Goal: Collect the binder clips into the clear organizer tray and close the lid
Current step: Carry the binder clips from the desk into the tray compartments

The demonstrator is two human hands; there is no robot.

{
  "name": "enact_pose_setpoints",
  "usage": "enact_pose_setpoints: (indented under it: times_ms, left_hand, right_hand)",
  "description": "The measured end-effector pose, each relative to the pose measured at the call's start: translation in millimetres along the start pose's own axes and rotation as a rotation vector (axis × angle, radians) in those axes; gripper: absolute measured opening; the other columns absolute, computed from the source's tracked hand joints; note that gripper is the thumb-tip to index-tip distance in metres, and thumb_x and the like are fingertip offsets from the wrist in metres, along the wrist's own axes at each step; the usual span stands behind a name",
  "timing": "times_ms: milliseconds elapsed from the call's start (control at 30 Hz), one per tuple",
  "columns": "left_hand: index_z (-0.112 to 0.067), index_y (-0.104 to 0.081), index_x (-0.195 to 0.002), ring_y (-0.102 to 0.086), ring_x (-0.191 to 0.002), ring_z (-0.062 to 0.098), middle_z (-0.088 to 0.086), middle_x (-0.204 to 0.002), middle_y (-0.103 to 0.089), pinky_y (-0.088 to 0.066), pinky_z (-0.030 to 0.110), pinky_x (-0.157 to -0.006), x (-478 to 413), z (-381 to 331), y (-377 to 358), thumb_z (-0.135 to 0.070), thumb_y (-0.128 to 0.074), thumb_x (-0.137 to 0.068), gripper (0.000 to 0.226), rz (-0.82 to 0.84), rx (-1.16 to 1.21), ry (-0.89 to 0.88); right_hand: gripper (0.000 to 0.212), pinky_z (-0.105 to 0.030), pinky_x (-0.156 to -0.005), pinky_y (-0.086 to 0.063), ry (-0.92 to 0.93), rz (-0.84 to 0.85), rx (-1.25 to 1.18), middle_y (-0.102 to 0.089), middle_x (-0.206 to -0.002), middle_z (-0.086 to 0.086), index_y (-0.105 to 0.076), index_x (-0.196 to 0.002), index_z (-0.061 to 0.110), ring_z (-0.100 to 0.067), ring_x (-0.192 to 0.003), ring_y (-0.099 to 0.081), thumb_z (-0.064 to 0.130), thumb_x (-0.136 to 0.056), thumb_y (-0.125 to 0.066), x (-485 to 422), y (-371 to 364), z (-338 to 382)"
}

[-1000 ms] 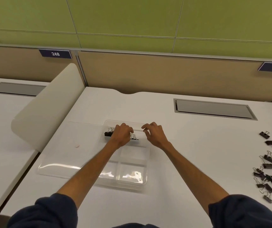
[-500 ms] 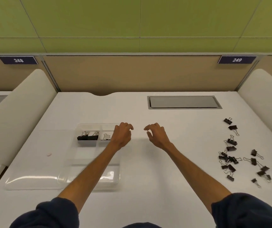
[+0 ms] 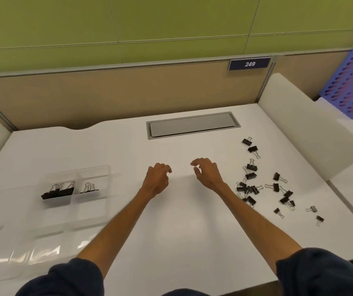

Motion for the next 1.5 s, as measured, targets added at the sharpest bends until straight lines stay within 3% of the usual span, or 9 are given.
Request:
enact_pose_setpoints:
  times_ms: [267,500,700,900,1033,1233,1367,1500]
  left_hand:
    - [-0.016,-0.059,-0.111,-0.051,-0.108,0.021,0.000,-0.109,-0.063,-0.033,0.032,-0.087,-38.1,-63.2,-39.5,-0.003,-0.044,-0.086,0.032,0.066,0.026,-0.093]
    - [-0.016,-0.059,-0.111,-0.051,-0.106,0.021,0.000,-0.108,-0.063,-0.033,0.032,-0.088,-66.1,-114.0,-72.7,-0.005,-0.044,-0.088,0.029,0.115,0.069,-0.169]
    - [-0.016,-0.058,-0.113,-0.051,-0.107,0.021,0.000,-0.111,-0.062,-0.034,0.032,-0.088,-89.8,-143.5,-99.7,-0.006,-0.042,-0.090,0.030,0.179,0.083,-0.194]
    - [-0.016,-0.057,-0.115,-0.049,-0.110,0.021,0.001,-0.114,-0.060,-0.034,0.032,-0.089,-110.8,-164.6,-120.3,-0.008,-0.042,-0.092,0.028,0.207,0.094,-0.218]
    - [-0.015,-0.056,-0.118,-0.049,-0.110,0.022,0.003,-0.117,-0.059,-0.038,0.034,-0.090,-122.2,-178.3,-126.7,-0.010,-0.044,-0.093,0.028,0.190,0.125,-0.251]
    - [-0.023,-0.046,-0.132,-0.048,-0.118,0.022,0.005,-0.130,-0.050,-0.041,0.040,-0.095,-140.8,-205.2,-133.7,-0.028,-0.047,-0.097,0.035,0.252,0.148,-0.298]
    - [-0.028,-0.039,-0.140,-0.049,-0.117,0.025,0.008,-0.131,-0.048,-0.039,0.044,-0.094,-153.9,-226.8,-139.0,-0.035,-0.044,-0.099,0.041,0.251,0.084,-0.297]
    - [-0.026,-0.039,-0.141,-0.046,-0.122,0.027,0.010,-0.134,-0.045,-0.037,0.046,-0.096,-171.0,-238.0,-143.9,-0.038,-0.046,-0.098,0.044,0.243,0.094,-0.260]
  right_hand:
    - [0.022,-0.037,-0.086,-0.036,-0.166,-0.106,-0.039,-0.064,-0.112,0.009,-0.062,-0.114,0.024,-0.016,-0.103,-0.055,0.020,-0.097,-0.049,16.0,35.9,-85.5]
    - [0.025,-0.038,-0.091,-0.039,-0.317,-0.276,-0.080,-0.063,-0.117,0.000,-0.062,-0.115,0.017,-0.020,-0.114,-0.050,0.019,-0.099,-0.044,26.7,76.4,-156.9]
    - [0.024,-0.041,-0.094,-0.041,-0.441,-0.350,-0.087,-0.063,-0.115,-0.001,-0.061,-0.114,0.017,-0.021,-0.112,-0.051,0.018,-0.098,-0.044,39.3,98.2,-207.4]
    - [0.040,-0.047,-0.094,-0.043,-0.529,-0.394,-0.075,-0.064,-0.110,-0.004,-0.061,-0.114,0.016,-0.022,-0.109,-0.052,-0.006,-0.086,-0.042,44.4,110.2,-240.0]
    - [0.045,-0.047,-0.092,-0.044,-0.561,-0.409,-0.047,-0.064,-0.111,-0.006,-0.062,-0.114,0.013,-0.024,-0.108,-0.052,-0.011,-0.083,-0.041,48.1,113.5,-254.9]
    - [0.033,-0.045,-0.094,-0.043,-0.530,-0.292,-0.056,-0.058,-0.119,-0.006,-0.055,-0.124,0.020,-0.025,-0.115,-0.050,0.008,-0.095,-0.047,29.6,107.4,-262.4]
    - [0.054,-0.055,-0.094,-0.043,-0.497,-0.106,0.002,-0.041,-0.137,-0.010,-0.031,-0.144,0.038,-0.031,-0.123,-0.045,0.029,-0.096,-0.052,2.9,101.6,-265.8]
    - [0.060,-0.058,-0.095,-0.042,-0.524,-0.021,0.028,-0.033,-0.143,-0.010,-0.020,-0.148,0.046,-0.032,-0.125,-0.044,0.043,-0.096,-0.049,-20.7,102.3,-274.7]
Point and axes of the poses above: each hand's wrist, its own x-axis away from the middle knuckle, its own y-axis out of the back of the hand, z = x × y, the point moved 4 cm from there along -x, towards the middle knuckle
